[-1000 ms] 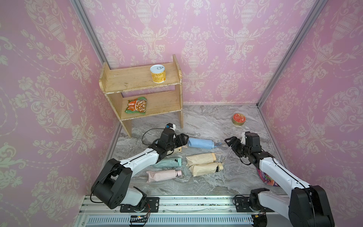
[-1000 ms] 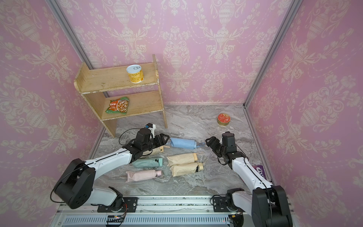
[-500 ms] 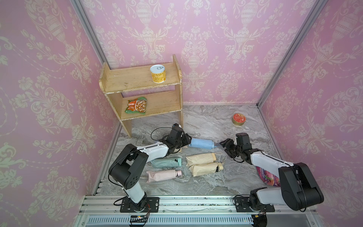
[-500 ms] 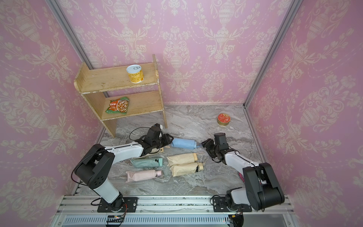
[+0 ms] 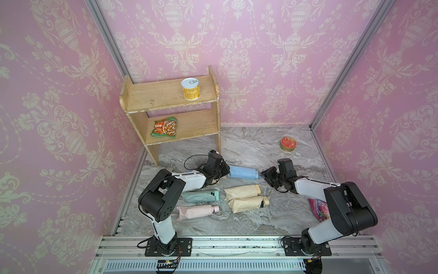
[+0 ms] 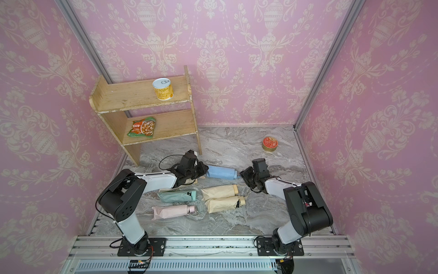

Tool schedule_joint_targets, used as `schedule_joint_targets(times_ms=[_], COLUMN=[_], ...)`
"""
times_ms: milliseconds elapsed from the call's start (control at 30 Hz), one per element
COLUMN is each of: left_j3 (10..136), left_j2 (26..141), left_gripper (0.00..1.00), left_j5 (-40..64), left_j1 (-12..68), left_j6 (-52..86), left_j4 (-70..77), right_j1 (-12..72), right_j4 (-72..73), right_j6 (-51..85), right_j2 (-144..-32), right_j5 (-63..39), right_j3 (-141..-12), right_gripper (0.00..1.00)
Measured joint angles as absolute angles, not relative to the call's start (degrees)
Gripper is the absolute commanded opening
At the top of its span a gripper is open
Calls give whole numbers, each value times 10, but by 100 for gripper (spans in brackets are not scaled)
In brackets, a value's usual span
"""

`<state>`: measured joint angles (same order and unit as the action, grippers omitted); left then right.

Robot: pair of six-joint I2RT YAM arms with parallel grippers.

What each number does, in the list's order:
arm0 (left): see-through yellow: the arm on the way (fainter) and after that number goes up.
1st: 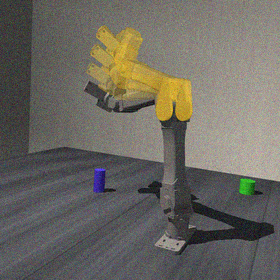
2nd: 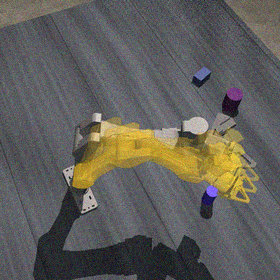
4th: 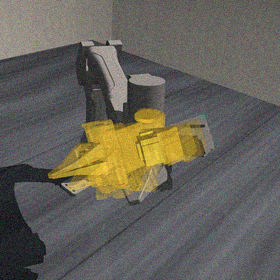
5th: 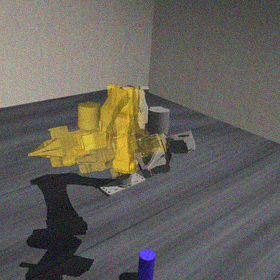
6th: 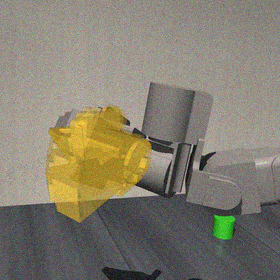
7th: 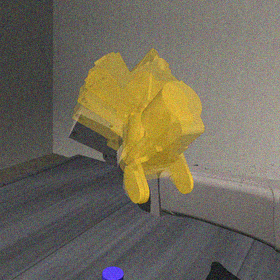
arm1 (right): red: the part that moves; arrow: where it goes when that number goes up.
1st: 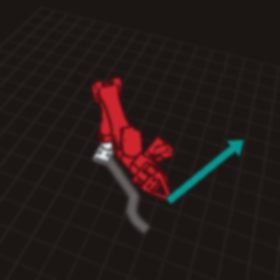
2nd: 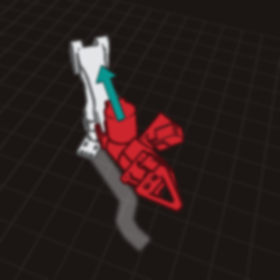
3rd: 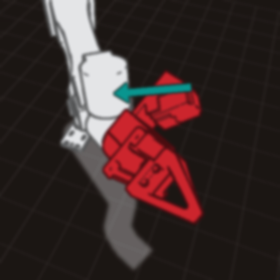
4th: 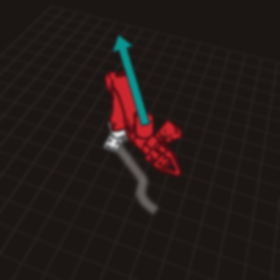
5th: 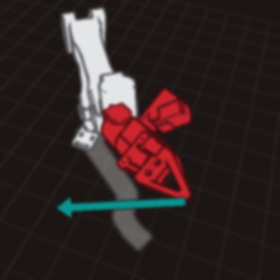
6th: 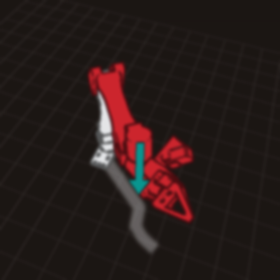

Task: Take umbrellas out of sleeves
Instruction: Take out the umbrella from the umbrella sleeve.

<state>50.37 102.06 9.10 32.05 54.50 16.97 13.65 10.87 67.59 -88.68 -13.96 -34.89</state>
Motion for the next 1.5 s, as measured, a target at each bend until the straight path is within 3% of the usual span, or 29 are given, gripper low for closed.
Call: schedule_joint_targets(times_ms=[333,567,933,1500], left_j3=[503,499,474,488], left_j2=[1025,1025,1027,1048], left_gripper=[0,0,0,0], left_j5=[91,93,100,101], left_j1=[321,321,328,374], left_j6=[555,564,602,614], left_j4=[200,217,266,284], right_j1=[137,140,133,45], right_j4=[143,163,157,108], right_j6=[705,730,735,715], right_j2=[-919,-941,-926,-884], right_j5=[-139,-138,-121,-133], right_j3=[-352,-356,-367,-384], right_gripper=[22,0,0,0])
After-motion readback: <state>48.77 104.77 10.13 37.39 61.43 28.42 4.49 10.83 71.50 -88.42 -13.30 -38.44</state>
